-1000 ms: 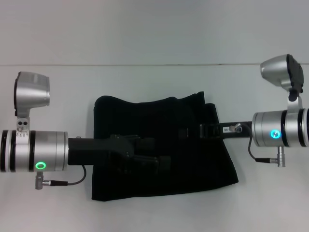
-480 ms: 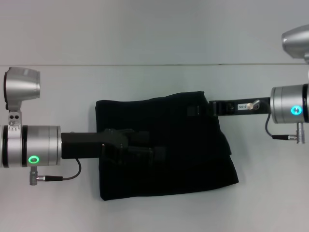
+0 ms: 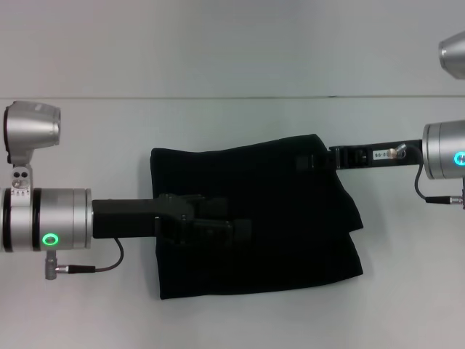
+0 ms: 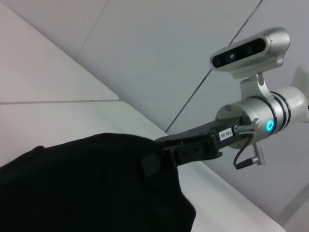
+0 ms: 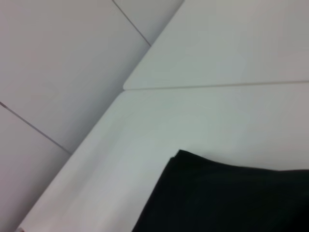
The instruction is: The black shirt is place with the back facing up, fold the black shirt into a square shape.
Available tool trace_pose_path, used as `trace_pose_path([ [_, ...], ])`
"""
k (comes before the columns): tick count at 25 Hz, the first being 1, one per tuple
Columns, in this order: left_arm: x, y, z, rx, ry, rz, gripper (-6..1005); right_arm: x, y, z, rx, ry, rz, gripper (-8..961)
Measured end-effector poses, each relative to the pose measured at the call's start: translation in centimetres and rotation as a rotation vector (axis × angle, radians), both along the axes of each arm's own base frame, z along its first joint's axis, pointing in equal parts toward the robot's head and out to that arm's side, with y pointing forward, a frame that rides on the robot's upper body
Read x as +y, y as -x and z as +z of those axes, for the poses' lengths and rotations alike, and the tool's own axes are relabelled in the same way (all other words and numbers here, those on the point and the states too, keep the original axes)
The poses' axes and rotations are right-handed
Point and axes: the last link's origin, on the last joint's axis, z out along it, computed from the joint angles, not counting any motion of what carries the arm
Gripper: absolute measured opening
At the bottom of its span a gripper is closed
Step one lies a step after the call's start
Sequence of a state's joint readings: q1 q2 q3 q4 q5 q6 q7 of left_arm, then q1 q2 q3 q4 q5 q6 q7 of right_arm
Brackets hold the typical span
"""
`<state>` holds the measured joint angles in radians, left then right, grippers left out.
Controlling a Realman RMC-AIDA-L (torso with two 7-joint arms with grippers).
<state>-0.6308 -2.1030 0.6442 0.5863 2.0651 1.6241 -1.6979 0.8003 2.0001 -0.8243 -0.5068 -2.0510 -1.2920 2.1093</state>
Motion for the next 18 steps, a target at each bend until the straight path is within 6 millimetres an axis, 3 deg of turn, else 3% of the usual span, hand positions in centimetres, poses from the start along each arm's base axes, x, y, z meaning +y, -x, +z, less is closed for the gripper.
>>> trace_pose_path([
  [11, 0.7, 0.0, -0.4, 0.026, -0.023, 0.025, 932, -2.3, -3.6, -2.0, -0.046, 0.041, -0.099, 95],
  [15, 2.0, 0.4, -0.4, 0.056, -0.077, 0.08, 931, -2.7, -5.0, -1.3, -0.044, 0.012, -0.136, 97],
  [18, 3.2, 0.8, -0.4, 0.09, -0.134, 0.137, 930, -2.5, -5.5, -0.6, -0.039, -0.011, -0.157, 165],
])
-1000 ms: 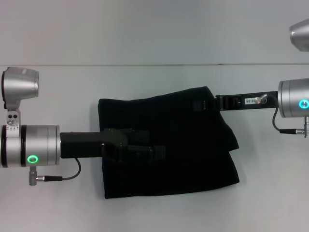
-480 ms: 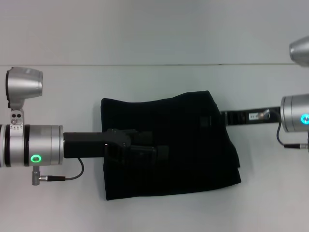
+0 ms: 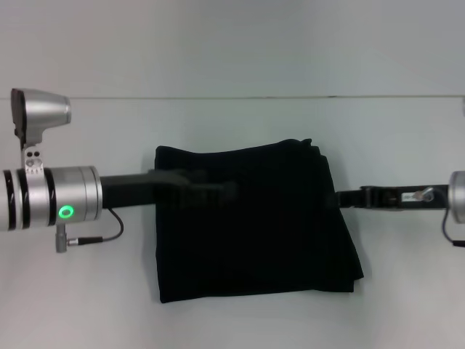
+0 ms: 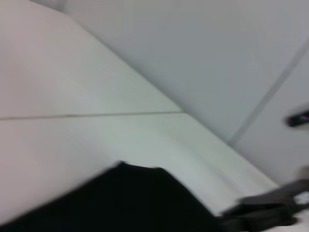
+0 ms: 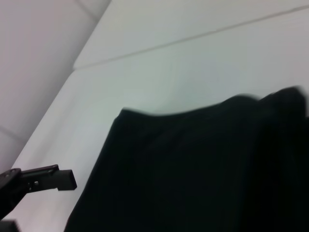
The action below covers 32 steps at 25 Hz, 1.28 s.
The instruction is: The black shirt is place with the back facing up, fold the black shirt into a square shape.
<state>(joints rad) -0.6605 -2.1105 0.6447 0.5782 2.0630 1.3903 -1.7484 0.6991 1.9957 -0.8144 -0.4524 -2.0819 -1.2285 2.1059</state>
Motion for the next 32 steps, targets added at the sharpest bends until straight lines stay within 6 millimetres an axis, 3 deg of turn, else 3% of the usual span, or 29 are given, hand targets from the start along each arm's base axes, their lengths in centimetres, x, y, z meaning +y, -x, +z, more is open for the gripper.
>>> trace_pose_path([
  [7, 3.1, 1.3, 0.6, 0.076, -0.15, 0.168, 928, 1.0, -0.7, 2.8, 0.025, -0.078, -0.028, 323],
  [10, 4.4, 2.2, 1.2, 0.092, -0.219, 0.285, 927, 1.9, -0.1, 4.0, 0.035, -0.1, -0.036, 569],
  [16, 6.0, 3.6, 1.6, 0.121, -0.302, 0.448, 925, 3.5, 1.5, 4.6, 0.039, -0.109, -0.042, 755],
  [23, 6.1, 3.6, 0.1, 0.175, -0.265, 0.459, 923, 3.8, 2.6, 2.6, 0.025, -0.097, -0.032, 740],
  [32, 5.8, 2.2, -1.5, 0.161, -0.203, 0.425, 920, 4.4, 3.3, -0.8, -0.049, -0.104, -0.04, 715],
])
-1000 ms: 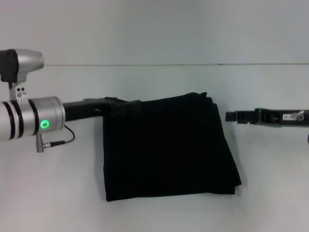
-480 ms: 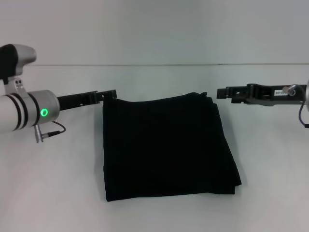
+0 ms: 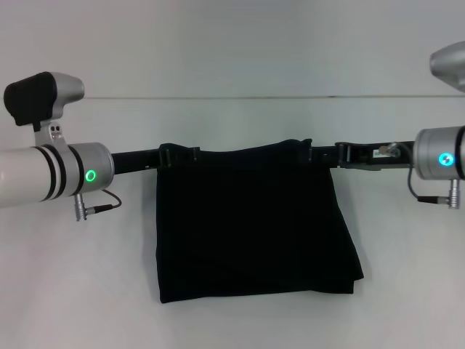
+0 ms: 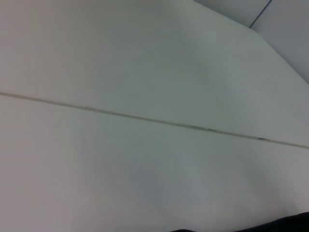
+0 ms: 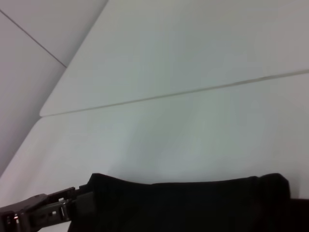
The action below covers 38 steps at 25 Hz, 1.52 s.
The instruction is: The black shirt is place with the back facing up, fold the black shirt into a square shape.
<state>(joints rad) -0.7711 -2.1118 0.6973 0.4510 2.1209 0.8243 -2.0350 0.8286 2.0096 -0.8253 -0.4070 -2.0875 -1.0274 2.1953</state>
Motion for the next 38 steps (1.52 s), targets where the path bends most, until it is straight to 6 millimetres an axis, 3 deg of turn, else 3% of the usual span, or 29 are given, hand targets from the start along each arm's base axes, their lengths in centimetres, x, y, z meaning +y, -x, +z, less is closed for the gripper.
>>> trace_pose_path([
  [11, -0.1, -0.2, -0.3, 0.017, 0.015, -0.023, 917, 0.8, 1.8, -2.6, -0.028, -0.062, 0.027, 686],
  [14, -0.1, -0.2, -0.3, 0.021, 0.012, -0.027, 721, 0.9, 2.1, -2.9, -0.034, -0.069, 0.036, 678],
  [20, -0.1, -0.4, -0.3, 0.027, 0.015, -0.036, 480, 1.1, 2.3, -3.0, -0.008, -0.105, 0.049, 662],
  [25, 0.0, -0.6, -0.5, 0.038, 0.024, -0.047, 276, 0.9, 1.2, -2.2, 0.016, -0.165, 0.058, 648],
  [33, 0.0, -0.6, -0.6, 0.036, 0.025, -0.046, 112, 0.9, -0.3, -0.6, 0.004, -0.2, 0.07, 627],
  [38, 0.0, -0.6, -0.6, 0.039, 0.022, -0.044, 45, 0.3, 0.5, -0.7, 0.02, -0.153, 0.153, 613],
])
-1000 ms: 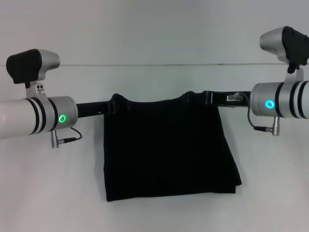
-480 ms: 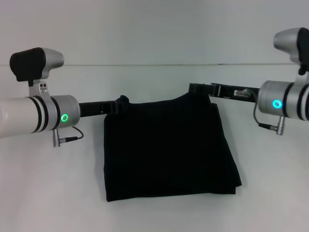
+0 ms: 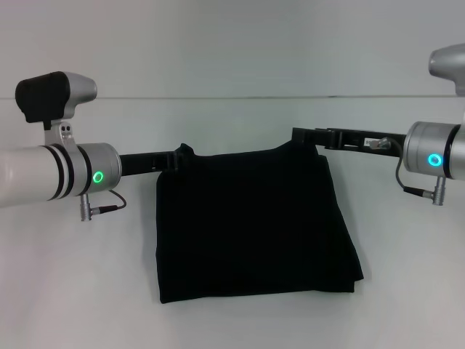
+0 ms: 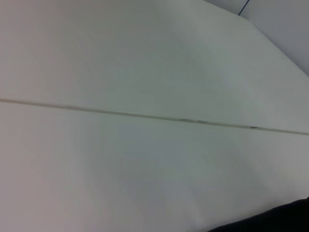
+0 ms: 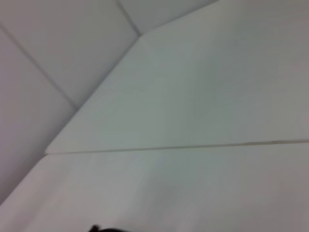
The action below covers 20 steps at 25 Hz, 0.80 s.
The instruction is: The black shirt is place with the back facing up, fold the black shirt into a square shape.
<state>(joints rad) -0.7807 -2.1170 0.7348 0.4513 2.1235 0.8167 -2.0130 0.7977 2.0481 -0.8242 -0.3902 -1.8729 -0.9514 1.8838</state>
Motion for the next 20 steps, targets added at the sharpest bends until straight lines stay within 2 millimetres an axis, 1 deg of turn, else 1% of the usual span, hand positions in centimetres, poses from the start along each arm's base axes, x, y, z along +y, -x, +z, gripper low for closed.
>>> trace_pose_path([
  [4, 0.0, 0.0, 0.0, 0.002, -0.002, 0.0, 38, -0.3, 1.0, -0.8, -0.01, 0.031, 0.066, 603],
  [8, 0.1, -0.1, 0.0, 0.001, -0.003, -0.001, 39, -0.7, 1.3, -2.2, -0.067, 0.053, 0.107, 592],
  [11, 0.1, -0.2, -0.1, -0.002, 0.0, 0.0, 39, -0.7, 1.2, -3.2, -0.133, 0.046, 0.125, 359],
  [16, 0.1, -0.3, -0.1, -0.009, 0.004, -0.001, 40, -0.3, 0.8, -4.5, -0.222, 0.031, 0.123, 118],
  [20, 0.1, -0.4, -0.1, -0.008, 0.004, -0.003, 41, -0.2, 0.4, -5.2, -0.294, 0.028, 0.119, 75],
])
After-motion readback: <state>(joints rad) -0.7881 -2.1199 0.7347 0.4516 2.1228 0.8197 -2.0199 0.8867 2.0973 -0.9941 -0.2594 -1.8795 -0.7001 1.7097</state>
